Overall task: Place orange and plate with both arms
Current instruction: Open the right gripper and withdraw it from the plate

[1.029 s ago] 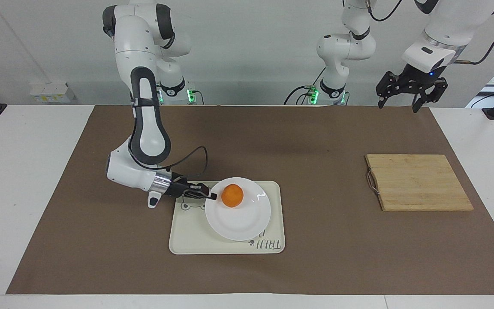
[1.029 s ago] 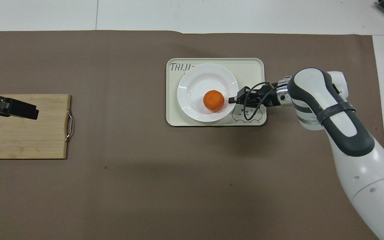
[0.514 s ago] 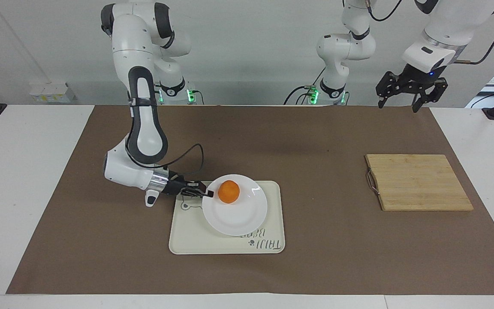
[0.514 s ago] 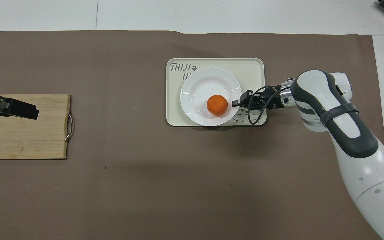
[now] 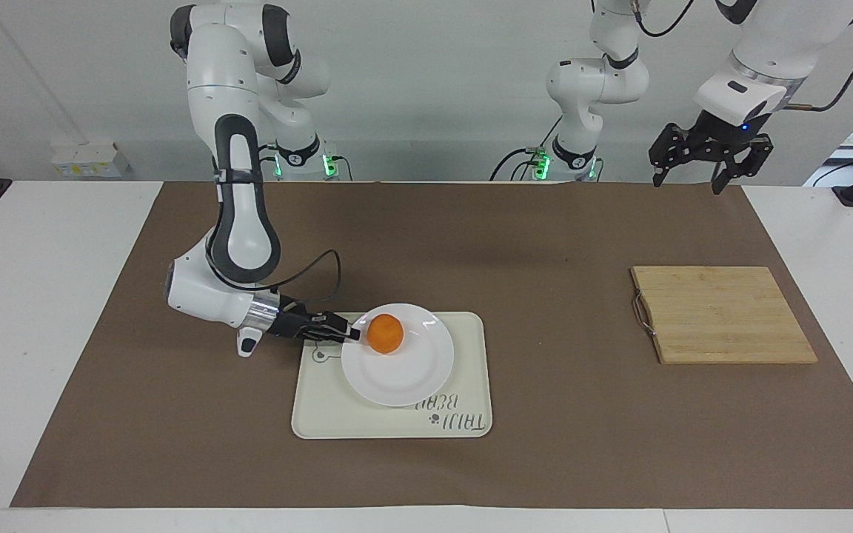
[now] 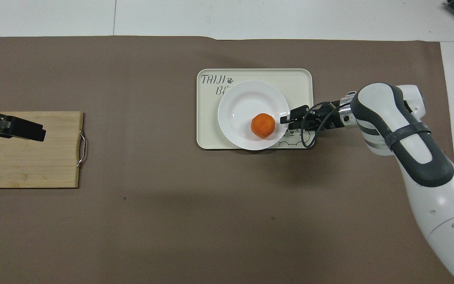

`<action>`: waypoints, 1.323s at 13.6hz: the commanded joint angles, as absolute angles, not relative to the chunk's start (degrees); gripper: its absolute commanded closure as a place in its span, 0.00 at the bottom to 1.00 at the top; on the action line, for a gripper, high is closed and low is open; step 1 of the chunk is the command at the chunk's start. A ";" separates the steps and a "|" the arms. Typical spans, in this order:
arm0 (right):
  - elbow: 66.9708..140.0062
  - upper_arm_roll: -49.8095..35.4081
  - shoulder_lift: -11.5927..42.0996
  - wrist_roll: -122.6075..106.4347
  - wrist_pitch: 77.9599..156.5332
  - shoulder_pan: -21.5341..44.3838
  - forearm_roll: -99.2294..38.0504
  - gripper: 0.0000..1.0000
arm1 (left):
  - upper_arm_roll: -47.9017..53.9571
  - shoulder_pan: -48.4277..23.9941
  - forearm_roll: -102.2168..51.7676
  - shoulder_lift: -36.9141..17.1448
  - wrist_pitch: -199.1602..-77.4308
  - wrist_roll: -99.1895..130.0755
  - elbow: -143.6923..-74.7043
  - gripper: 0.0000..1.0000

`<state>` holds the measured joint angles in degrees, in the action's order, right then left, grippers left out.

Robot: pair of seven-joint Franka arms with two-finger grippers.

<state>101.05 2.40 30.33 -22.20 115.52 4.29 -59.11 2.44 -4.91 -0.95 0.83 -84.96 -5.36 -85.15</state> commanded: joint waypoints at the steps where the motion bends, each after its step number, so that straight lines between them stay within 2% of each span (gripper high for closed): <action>1: 99.50 2.11 29.01 -22.50 116.45 4.74 -54.34 0.00 | 2.99 -4.31 -0.09 2.29 -84.81 -5.01 -86.84 0.00; 7: 96.33 2.28 25.76 -19.00 118.83 5.27 -37.04 0.00 | 2.99 -4.31 -0.09 2.29 -84.81 -5.01 -86.84 0.00; 11: 96.24 2.11 19.88 -4.79 121.29 9.92 -12.09 0.00 | 2.99 -4.31 -0.09 2.29 -84.81 -5.01 -86.75 0.00; 14: 96.33 2.20 15.83 4.20 118.93 10.81 -7.21 0.00 | 2.99 -4.31 -0.09 2.29 -84.81 -5.01 -86.84 0.00; 18: 96.24 2.90 9.07 5.01 111.03 9.67 -5.19 0.00 | 2.99 -4.31 -0.09 2.29 -84.81 -5.01 -86.75 0.00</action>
<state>95.18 2.85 13.14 3.70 114.40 10.82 -6.99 2.44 -4.91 -0.95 0.84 -84.96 -5.36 -85.15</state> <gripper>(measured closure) 0.000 0.000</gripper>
